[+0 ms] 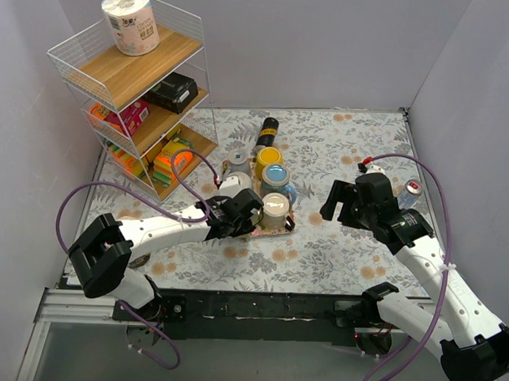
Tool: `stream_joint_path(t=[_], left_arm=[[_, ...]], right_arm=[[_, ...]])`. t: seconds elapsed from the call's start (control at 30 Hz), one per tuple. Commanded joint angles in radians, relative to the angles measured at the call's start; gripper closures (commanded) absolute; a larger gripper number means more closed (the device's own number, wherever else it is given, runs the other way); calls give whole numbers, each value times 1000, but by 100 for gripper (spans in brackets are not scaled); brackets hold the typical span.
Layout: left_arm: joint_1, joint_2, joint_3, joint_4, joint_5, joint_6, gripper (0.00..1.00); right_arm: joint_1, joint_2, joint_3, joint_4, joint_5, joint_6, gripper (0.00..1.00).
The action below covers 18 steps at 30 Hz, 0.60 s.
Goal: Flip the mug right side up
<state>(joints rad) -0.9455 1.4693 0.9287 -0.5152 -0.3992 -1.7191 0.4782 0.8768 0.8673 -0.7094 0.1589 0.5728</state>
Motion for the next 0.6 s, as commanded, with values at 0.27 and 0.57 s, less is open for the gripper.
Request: stream_joint_path(t=[0.27, 0.57], left_arm=[[8, -43, 76, -177, -59, -62, 100], [8, -148, 237, -235, -15, -37, 100]], right_arm=[[2, 8, 1, 7, 16, -13, 9], [2, 24, 45, 7, -38, -11, 7]])
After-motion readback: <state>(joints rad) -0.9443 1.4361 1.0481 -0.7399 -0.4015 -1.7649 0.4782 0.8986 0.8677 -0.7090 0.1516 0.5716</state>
